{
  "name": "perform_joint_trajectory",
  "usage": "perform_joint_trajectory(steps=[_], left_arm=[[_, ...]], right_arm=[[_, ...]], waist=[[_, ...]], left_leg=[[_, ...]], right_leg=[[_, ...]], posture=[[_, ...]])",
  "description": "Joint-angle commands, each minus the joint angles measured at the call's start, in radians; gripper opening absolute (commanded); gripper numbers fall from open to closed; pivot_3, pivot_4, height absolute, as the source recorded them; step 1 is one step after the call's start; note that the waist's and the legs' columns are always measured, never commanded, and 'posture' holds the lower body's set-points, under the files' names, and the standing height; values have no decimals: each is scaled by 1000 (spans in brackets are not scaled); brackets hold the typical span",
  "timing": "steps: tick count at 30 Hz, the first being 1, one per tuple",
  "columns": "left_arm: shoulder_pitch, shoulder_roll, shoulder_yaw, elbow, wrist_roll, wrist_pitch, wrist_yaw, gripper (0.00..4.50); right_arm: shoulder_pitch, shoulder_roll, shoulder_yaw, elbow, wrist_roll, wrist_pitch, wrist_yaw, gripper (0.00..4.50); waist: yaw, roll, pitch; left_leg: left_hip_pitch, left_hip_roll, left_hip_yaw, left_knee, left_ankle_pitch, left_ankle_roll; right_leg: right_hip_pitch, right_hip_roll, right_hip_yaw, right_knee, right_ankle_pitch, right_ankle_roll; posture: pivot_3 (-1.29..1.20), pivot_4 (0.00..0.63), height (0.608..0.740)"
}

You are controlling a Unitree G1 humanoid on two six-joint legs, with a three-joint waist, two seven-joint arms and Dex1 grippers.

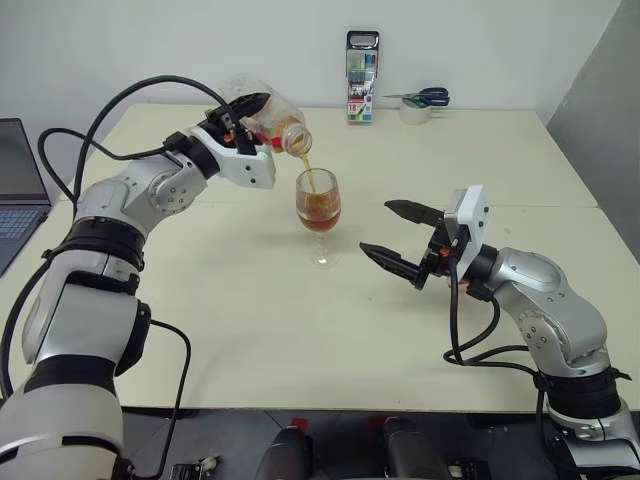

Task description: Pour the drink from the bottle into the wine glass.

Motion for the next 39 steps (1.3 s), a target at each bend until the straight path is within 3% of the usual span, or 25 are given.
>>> perform_joint_trajectory(steps=[1, 12, 21, 30, 39], left_arm=[[-47, 17, 1, -2, 2, -8, 25, 1687], [-67, 9, -15, 16, 13, -9, 41, 1687], [-28, -19, 8, -1, -59, -22, -25, 1687], [54, -55, 77, -62, -236, 68, -194, 1687], [218, -146, 252, -330, -545, 438, -442, 1687]], right_arm=[[-16, -1, -11, -45, 24, 10, 0, 4500], [6, 23, 4, -80, 24, 34, -15, 4500], [32, 54, 24, -91, 9, 20, -36, 4500], [30, 87, 43, -96, -9, 6, -65, 4500], [0, 95, 70, -112, -13, 16, -74, 4500]], waist=[[0, 0, 0], [0, 0, 0], [0, 0, 0], [0, 0, 0], [-1, 0, 0]], left_leg=[[0, 0, 0, 0, 0, 0], [0, 0, 0, 1, 0, 0], [0, 0, 0, 3, 0, 0], [-1, 0, 0, 10, -2, 3], [-1, 0, -4, 12, -2, 4]], right_leg=[[0, 0, 0, 0, 0, 0], [0, 0, 0, 1, 0, 0], [0, 0, 0, 4, 0, 0], [0, 0, 0, 8, 0, 0], [-1, 0, 0, 12, 0, 0]], posture=[[0, 150, 740], [0, 150, 740], [0, 150, 740], [0, 150, 740], [0, 150, 740]])
